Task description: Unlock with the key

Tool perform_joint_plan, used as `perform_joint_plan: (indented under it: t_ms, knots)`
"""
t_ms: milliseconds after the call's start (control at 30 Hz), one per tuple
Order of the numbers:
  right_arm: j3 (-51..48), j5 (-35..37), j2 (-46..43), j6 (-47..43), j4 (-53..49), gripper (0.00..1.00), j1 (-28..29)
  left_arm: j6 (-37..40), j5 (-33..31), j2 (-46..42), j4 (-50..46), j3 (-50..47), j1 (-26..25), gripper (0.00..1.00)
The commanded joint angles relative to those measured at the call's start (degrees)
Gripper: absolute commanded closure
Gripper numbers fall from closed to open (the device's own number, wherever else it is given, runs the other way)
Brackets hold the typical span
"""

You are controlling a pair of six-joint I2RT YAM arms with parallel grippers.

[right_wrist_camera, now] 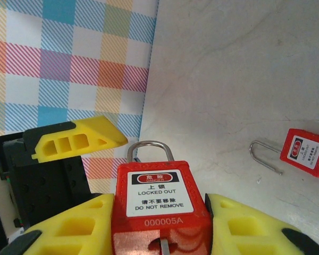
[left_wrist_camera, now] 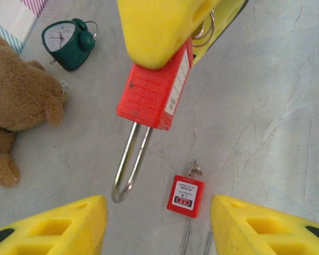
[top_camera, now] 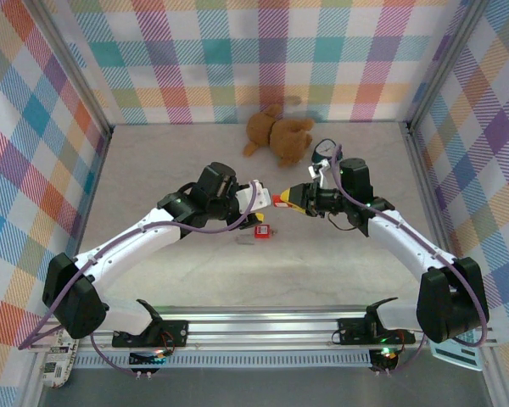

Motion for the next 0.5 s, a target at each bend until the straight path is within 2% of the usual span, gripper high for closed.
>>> perform_joint_plan:
  t_ms: [0,200,467]
  knots:
    - [-0.52,-2.41,-0.66,-1.48,0.62,0.71,0.72,-0.39,1.66,0.07,1.59,0.26,0.15,0.47]
    - [-0.52,-2.88,-0.15,-1.21,1.28,0.72,1.63,0.07,1.35,0.42,2.03,-0.47,0.17,0.50]
    - [-0.43,-2.96,-0.52,-0.10,2.24,0.72,1.83,0.35,1.62,1.79,0.49,0.35,0.21,0.74]
